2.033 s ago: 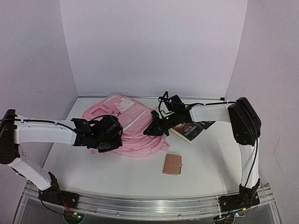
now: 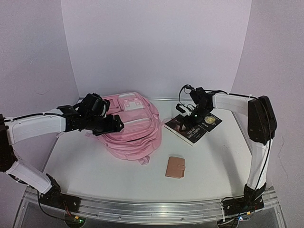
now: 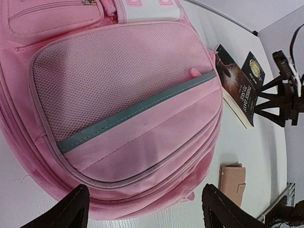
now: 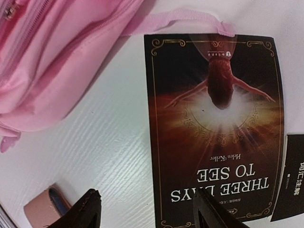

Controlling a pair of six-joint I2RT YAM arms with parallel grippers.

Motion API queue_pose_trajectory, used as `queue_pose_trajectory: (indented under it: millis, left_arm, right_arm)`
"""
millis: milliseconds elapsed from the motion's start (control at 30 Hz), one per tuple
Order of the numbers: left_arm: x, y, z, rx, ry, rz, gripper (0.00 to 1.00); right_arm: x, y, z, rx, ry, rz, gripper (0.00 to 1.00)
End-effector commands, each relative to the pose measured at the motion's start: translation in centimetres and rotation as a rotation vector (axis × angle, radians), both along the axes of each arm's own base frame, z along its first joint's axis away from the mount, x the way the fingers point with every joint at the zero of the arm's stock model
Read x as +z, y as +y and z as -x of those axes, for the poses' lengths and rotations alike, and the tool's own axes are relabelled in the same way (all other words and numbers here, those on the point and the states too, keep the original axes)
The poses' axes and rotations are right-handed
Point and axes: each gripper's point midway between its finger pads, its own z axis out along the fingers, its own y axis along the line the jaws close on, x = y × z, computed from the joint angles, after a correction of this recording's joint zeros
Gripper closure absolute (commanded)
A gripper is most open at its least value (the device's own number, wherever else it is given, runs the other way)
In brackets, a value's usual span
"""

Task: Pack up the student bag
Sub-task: Pick up the book from the center of the board.

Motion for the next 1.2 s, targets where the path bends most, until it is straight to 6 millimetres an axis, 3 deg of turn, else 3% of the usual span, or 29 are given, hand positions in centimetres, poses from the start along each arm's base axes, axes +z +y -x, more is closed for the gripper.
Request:
queue_pose_trajectory:
  millis: [0, 200, 333, 400, 500, 567, 600, 933, 1067, 1167]
  left_arm:
    - [2.4, -0.2, 0.2, 0.006, -0.059, 0.063, 0.17]
    - [2.6, 0.1, 0.8, 0.013, -0.064, 0.068, 0.16]
    - [2.8, 0.3, 0.9, 0.018, -0.070, 0.068, 0.16]
    - [2.9, 0.4, 1.0, 0.021, -0.071, 0.070, 0.16]
    - [3.1, 0.4, 1.1, 0.016, -0.075, 0.074, 0.16]
    - [3.0, 0.3, 1.1, 0.012, -0.073, 0.074, 0.16]
    - [3.0, 0.2, 1.0, 0.009, -0.073, 0.074, 0.16]
    - [4.1, -1.4, 0.8, -0.035, -0.094, 0.088, 0.13]
    - [4.6, -3.2, 0.2, -0.053, -0.111, 0.131, 0.12]
    - [5.5, -5.6, -0.6, -0.061, -0.142, 0.200, 0.11]
  right_arm:
    - [-3.3, -1.5, 0.8, 0.079, 0.008, 0.145, 0.34]
    - [-6.6, -2.1, 1.2, 0.120, -0.009, 0.254, 0.38]
    - [-7.8, -2.4, 1.5, 0.134, -0.031, 0.303, 0.49]
    - [-8.0, -2.6, 1.6, 0.136, -0.046, 0.325, 0.57]
    - [-7.5, -2.6, 1.7, 0.131, -0.064, 0.328, 0.80]
    - [-6.3, -2.3, 1.5, 0.117, -0.080, 0.305, 0.98]
    - [-5.5, -2.1, 1.5, 0.109, -0.087, 0.287, 1.00]
    - [4.7, 0.5, 0.9, 0.012, -0.164, 0.061, 1.00]
    - [7.2, 0.9, 0.5, -0.041, -0.155, -0.025, 1.00]
    - [8.1, 1.6, 0.9, -0.050, -0.124, -0.080, 1.00]
